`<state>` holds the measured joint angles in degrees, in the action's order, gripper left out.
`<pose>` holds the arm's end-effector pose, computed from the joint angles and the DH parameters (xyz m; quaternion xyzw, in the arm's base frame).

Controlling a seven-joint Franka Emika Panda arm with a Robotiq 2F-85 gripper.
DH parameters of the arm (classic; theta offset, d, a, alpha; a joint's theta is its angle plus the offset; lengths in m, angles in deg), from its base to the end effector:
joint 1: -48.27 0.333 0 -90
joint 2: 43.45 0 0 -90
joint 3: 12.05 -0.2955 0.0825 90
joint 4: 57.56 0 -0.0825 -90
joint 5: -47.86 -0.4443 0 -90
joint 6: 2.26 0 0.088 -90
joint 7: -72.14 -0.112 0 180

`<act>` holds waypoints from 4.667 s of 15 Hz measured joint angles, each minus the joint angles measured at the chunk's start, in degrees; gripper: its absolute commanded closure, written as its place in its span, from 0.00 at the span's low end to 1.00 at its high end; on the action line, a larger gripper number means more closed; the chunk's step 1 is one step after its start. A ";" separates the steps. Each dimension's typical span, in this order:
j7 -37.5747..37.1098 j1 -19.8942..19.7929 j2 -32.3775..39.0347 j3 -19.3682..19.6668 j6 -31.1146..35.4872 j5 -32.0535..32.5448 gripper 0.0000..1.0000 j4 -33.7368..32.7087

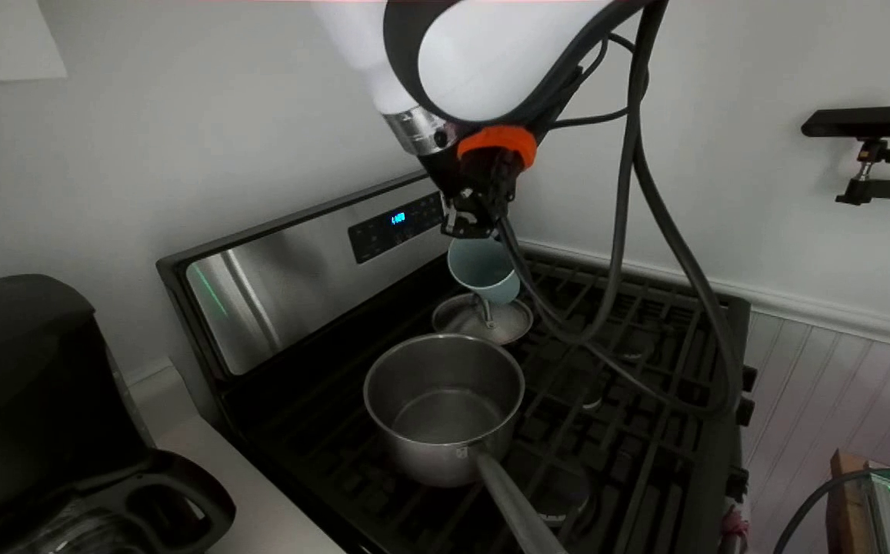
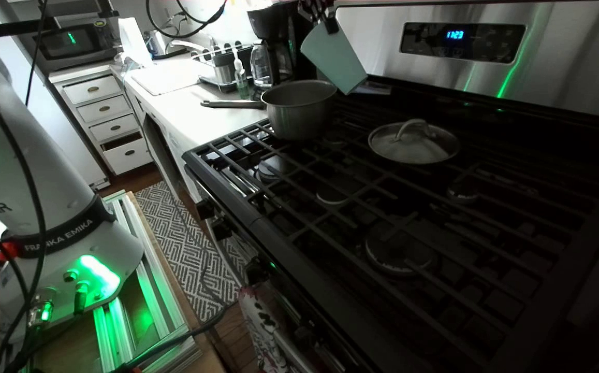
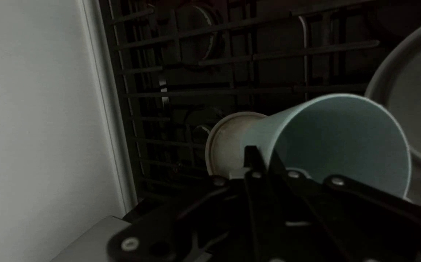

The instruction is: Put the lid on the stove, then pour water from the cup into the pot

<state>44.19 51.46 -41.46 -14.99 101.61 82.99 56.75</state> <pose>0.5985 0.0134 0.3885 0.9505 -0.0776 -0.0158 0.3004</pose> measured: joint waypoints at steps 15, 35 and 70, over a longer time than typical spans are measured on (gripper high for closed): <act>38.30 -6.18 -4.52 7.33 7.69 -11.24 0.99 9.04; 66.88 -8.26 -2.73 10.43 8.04 -23.90 0.99 16.10; 74.75 -9.51 -0.43 10.38 10.79 -25.53 0.36 16.01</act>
<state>118.93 41.95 -41.89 -4.61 112.40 57.47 72.76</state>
